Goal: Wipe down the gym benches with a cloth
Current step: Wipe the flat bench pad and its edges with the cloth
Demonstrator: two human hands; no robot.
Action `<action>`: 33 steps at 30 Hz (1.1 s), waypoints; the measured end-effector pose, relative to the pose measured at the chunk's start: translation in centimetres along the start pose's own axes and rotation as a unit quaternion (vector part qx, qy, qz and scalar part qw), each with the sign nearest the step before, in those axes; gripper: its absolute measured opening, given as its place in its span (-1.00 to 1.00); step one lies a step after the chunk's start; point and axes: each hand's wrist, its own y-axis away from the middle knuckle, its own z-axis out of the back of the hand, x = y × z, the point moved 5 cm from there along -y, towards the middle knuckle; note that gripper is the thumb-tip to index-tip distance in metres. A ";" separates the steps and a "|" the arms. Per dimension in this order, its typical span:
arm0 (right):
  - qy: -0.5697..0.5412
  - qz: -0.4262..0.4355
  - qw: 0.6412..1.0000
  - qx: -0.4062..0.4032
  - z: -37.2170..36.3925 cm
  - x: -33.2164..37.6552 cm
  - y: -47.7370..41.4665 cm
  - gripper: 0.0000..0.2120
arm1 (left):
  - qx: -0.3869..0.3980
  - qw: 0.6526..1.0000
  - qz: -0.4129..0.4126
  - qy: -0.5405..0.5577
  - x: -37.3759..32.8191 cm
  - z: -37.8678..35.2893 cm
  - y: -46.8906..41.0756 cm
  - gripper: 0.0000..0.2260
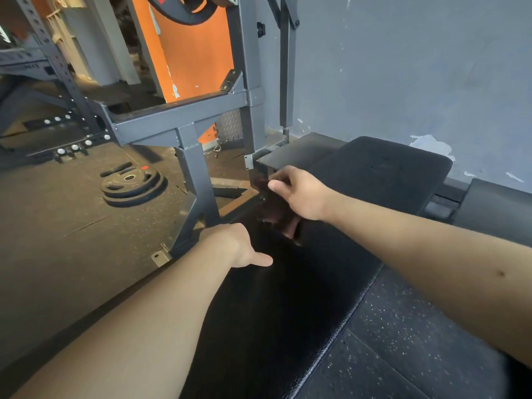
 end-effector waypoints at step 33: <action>0.311 -0.071 0.942 0.103 -5.4 -5.1 0.4 -0.42 | -0.003 0.999 0.007 -0.033 0.0 0.1 1.2 -0.18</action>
